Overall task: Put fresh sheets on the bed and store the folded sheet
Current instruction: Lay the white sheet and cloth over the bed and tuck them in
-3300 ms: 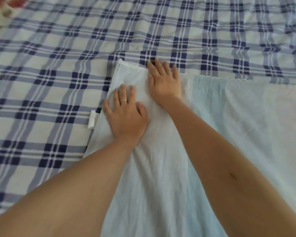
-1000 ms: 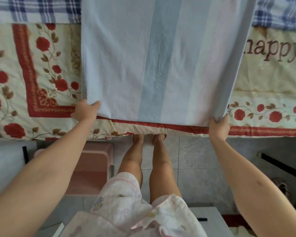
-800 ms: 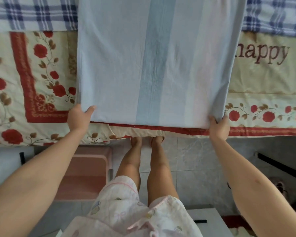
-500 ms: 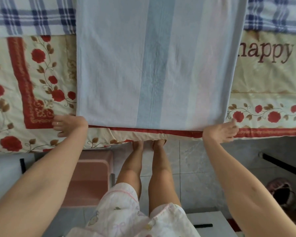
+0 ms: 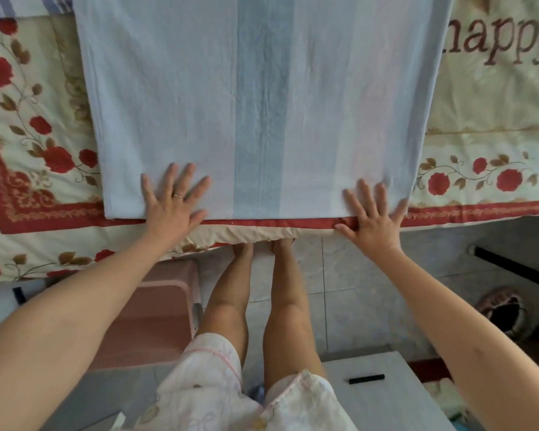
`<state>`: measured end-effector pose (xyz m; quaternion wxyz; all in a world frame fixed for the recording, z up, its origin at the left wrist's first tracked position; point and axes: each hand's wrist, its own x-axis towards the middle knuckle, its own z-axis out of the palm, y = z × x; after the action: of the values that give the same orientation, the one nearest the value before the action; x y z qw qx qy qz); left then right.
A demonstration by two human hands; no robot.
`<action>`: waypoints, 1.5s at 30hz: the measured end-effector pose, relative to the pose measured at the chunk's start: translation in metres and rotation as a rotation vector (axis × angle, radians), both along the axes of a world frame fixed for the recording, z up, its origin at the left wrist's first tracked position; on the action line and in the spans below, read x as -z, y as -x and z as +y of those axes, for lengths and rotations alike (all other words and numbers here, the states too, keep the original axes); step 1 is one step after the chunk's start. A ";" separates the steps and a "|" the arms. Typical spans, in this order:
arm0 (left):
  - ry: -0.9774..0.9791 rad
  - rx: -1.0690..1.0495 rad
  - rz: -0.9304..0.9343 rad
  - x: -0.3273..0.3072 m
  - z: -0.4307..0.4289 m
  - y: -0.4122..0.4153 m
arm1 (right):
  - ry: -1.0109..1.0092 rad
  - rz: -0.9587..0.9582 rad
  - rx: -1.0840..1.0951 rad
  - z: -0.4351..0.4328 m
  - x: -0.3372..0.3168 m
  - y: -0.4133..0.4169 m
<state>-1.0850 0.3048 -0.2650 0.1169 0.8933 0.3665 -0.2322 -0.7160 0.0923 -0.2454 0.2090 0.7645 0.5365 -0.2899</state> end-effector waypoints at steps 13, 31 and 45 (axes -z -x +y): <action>0.168 -0.341 -0.174 -0.034 -0.012 -0.046 | -0.246 0.134 -0.064 0.046 -0.017 0.077; 0.125 -0.081 0.094 -0.045 0.023 0.013 | -0.342 0.014 -0.046 0.036 -0.014 0.014; 0.173 -0.189 0.107 -0.242 0.121 -0.029 | -0.108 -0.082 0.126 0.131 -0.214 -0.032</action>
<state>-1.0565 0.4261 -0.0227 0.1950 0.8276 0.4336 -0.2983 -0.6841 0.2232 -0.0315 0.1708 0.8182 0.4930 -0.2414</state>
